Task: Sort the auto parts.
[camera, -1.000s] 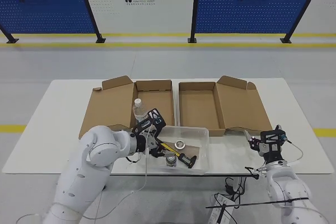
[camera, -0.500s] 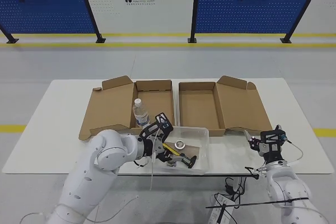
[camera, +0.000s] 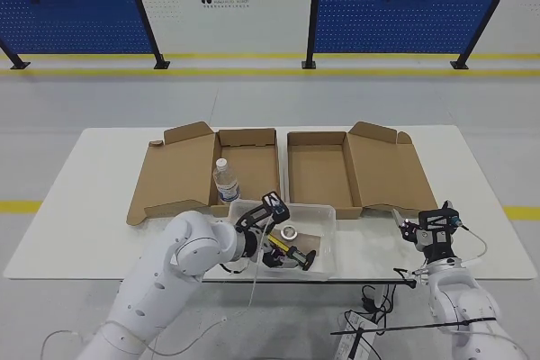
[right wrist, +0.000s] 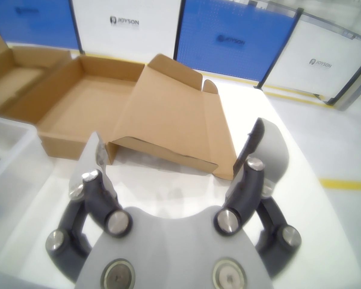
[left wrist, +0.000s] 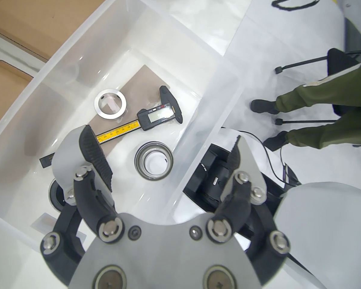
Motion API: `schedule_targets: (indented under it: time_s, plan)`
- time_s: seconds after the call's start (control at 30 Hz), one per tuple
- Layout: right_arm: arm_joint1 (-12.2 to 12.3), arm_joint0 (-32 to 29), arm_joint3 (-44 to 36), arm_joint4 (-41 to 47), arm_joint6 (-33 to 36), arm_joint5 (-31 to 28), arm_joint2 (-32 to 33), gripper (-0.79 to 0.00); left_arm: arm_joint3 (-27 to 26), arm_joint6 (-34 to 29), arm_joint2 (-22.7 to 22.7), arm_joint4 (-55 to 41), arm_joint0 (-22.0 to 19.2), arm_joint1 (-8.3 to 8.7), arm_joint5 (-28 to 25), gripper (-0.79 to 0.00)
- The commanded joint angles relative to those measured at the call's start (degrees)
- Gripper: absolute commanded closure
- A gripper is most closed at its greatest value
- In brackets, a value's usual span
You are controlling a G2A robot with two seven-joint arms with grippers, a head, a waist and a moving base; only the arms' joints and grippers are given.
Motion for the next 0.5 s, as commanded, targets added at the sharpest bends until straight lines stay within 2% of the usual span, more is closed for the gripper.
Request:
schedule_targets:
  time_s: [0.0, 0.07, 0.47]
  plan:
    - [0.00, 0.00, 0.00, 0.00, 0.00, 0.00, 0.00, -0.785, -0.08, -0.35, 0.30, 0.32, -0.07, 0.09, 0.25, -0.779]
    - [0.00, 0.00, 0.00, 0.00, 0.00, 0.00, 0.00, -0.785, -0.04, -0.22, 0.34, -0.58, 0.07, 0.14, 1.02, -0.727]
    - [0.00, 0.00, 0.00, 0.00, 0.00, 0.00, 0.00, -0.785, -0.21, -0.77, 1.76, -0.23, 0.08, 0.62, 1.63, -0.717]
